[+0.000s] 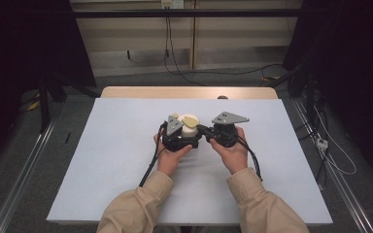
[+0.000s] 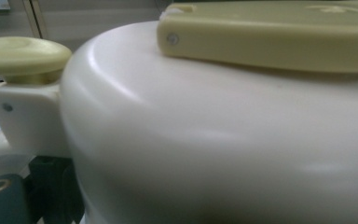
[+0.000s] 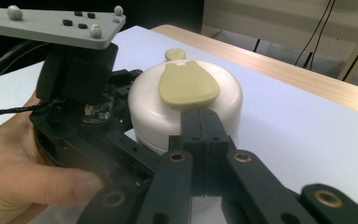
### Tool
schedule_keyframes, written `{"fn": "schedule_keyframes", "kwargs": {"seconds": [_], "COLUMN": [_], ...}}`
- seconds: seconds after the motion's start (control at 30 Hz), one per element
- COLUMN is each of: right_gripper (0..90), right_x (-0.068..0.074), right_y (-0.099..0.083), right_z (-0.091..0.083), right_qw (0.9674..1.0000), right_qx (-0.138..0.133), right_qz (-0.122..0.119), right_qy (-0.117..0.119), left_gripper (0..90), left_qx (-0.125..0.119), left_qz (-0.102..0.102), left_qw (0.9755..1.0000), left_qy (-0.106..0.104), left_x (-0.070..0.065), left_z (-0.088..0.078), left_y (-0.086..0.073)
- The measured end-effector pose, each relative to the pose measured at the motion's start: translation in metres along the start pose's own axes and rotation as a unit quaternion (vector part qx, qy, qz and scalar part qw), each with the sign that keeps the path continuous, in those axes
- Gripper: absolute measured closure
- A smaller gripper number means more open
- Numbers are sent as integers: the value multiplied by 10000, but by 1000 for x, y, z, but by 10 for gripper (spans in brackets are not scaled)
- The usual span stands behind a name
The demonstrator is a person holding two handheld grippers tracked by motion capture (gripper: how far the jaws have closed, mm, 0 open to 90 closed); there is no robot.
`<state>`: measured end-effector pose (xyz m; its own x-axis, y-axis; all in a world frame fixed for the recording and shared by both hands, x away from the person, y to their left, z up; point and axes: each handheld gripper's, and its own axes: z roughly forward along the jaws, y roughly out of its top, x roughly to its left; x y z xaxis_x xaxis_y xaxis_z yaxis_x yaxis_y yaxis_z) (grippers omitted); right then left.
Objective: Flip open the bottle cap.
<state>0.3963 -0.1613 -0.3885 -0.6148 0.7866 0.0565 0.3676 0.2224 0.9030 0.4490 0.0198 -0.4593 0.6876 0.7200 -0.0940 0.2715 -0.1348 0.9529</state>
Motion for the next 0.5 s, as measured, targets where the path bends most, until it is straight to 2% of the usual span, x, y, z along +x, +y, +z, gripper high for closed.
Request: {"fn": "schedule_keyframes", "kwargs": {"seconds": [0.5], "right_gripper": [900], "right_x": [1], "right_y": [5], "right_z": [1], "right_qw": [10000], "right_qx": [-28], "right_qz": [-60], "right_qy": [-11], "left_gripper": [60], "left_qx": [8], "left_qz": [-4], "left_qw": [10000], "left_qy": [7], "left_x": [0], "left_z": [0], "left_y": [0]}}
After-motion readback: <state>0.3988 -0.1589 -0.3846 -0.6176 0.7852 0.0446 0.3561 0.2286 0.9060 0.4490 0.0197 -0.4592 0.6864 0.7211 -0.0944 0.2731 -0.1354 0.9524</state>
